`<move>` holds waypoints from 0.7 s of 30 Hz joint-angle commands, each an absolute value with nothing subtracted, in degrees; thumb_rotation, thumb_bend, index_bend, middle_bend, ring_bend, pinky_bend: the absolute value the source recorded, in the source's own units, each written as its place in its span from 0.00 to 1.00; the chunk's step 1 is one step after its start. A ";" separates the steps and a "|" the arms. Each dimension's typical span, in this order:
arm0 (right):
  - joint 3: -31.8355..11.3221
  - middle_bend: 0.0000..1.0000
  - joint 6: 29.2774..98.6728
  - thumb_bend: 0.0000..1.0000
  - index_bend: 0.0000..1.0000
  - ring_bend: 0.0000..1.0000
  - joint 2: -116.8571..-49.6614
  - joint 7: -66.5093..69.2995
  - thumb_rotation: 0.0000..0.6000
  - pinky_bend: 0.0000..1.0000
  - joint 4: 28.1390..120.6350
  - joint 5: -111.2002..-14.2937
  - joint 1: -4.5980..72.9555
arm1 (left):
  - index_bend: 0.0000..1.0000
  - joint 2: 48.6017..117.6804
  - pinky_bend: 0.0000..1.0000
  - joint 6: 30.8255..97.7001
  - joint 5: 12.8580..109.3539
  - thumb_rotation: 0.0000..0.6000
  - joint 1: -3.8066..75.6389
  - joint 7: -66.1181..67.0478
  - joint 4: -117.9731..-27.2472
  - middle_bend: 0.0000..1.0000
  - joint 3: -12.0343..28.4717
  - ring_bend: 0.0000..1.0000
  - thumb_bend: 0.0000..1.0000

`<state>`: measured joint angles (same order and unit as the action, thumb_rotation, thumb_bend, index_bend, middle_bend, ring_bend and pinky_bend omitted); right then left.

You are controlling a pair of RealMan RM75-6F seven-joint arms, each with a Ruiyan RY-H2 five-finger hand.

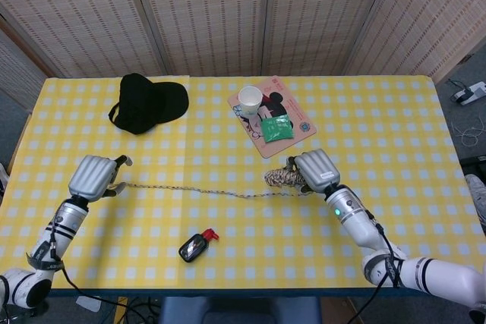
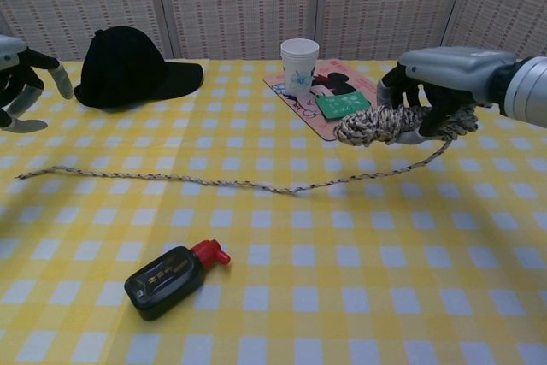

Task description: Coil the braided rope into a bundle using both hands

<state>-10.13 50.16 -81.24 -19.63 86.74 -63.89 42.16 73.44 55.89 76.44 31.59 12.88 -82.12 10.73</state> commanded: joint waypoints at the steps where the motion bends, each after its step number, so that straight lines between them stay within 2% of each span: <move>1: -9.99 0.60 50.03 0.61 0.67 0.52 -81.29 -18.93 1.00 0.63 86.21 -64.09 42.28 | 0.47 76.46 0.90 52.91 73.11 1.00 34.16 15.96 -79.10 0.94 10.98 0.86 0.29; 3: -9.88 0.60 50.00 0.61 0.67 0.53 -81.42 -18.49 1.00 0.63 85.95 -64.22 42.32 | 0.48 77.81 0.94 52.44 72.20 1.00 35.01 17.23 -77.96 0.99 11.02 0.91 0.29; 6: -9.70 0.60 50.02 0.61 0.68 0.53 -81.69 -17.92 1.00 0.63 85.55 -64.41 42.37 | 0.49 80.07 0.99 51.94 70.77 1.00 36.09 18.39 -75.79 1.00 11.08 0.95 0.29; 11: -9.57 0.60 50.02 0.61 0.68 0.53 -81.85 -17.14 1.00 0.63 85.00 -64.39 42.43 | 0.53 83.01 1.00 50.90 68.87 1.00 37.35 19.89 -72.43 1.00 10.52 1.00 0.29; 21: -9.62 0.60 49.53 0.61 0.69 0.53 -82.21 -16.46 1.00 0.63 83.87 -63.64 42.95 | 0.55 86.10 1.00 50.26 66.47 1.00 37.83 20.03 -69.57 1.00 9.30 1.00 0.29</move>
